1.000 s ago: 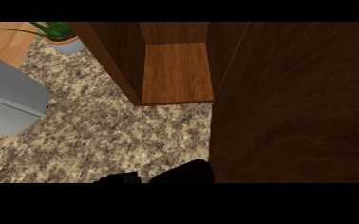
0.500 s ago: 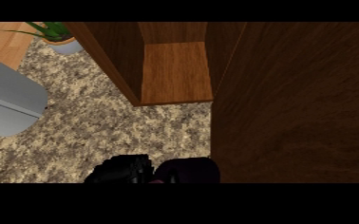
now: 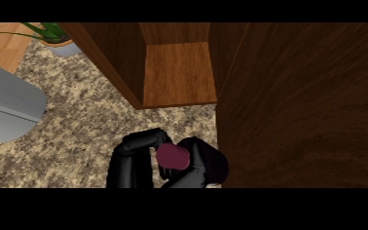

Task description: Pick up the wine, place it into the cabinet and close the cabinet

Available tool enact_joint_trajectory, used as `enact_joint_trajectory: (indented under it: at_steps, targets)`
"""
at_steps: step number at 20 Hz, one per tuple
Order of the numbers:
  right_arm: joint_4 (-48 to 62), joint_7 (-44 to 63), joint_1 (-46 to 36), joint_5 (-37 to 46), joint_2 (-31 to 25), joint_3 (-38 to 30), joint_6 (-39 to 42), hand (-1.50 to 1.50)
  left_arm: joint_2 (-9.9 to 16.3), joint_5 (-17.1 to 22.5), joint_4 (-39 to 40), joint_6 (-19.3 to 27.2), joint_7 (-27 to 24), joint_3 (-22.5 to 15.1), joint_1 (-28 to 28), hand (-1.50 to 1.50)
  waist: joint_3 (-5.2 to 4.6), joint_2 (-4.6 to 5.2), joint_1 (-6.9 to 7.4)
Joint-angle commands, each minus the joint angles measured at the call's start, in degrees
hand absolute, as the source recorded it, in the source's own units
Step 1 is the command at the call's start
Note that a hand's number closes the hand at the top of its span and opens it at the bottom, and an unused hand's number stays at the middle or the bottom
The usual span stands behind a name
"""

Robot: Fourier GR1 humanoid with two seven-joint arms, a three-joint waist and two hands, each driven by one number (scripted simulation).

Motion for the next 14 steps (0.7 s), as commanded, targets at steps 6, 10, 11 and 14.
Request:
enact_joint_trajectory:
  at_steps: [6,10,11,14]
  targets:
    - [-1.6,0.0,1.0,-3.8,-1.7,-3.4,1.5,-1.50,-0.1,5.7,10.3,0.3,-1.1,-0.1,-5.8,1.50,0.13,-0.07,-0.24]
    - [-1.9,-0.4,1.1,-1.1,0.0,-0.5,1.2,-1.50,-3.5,6.4,16.5,0.3,-2.9,-0.8,-5.3,1.50,0.01,0.32,-0.82]
    - [-0.8,-0.2,-0.3,-3.1,-1.3,-3.5,1.0,-1.50,-5.3,5.8,16.2,0.3,-4.4,-1.7,-3.9,1.50,0.03,0.19,-0.17]
    - [-0.1,-0.1,-0.1,-4.6,-1.6,-4.1,1.6,-1.50,-6.4,6.4,18.3,0.3,-5.8,-2.6,-2.8,1.50,0.01,0.29,-0.16]
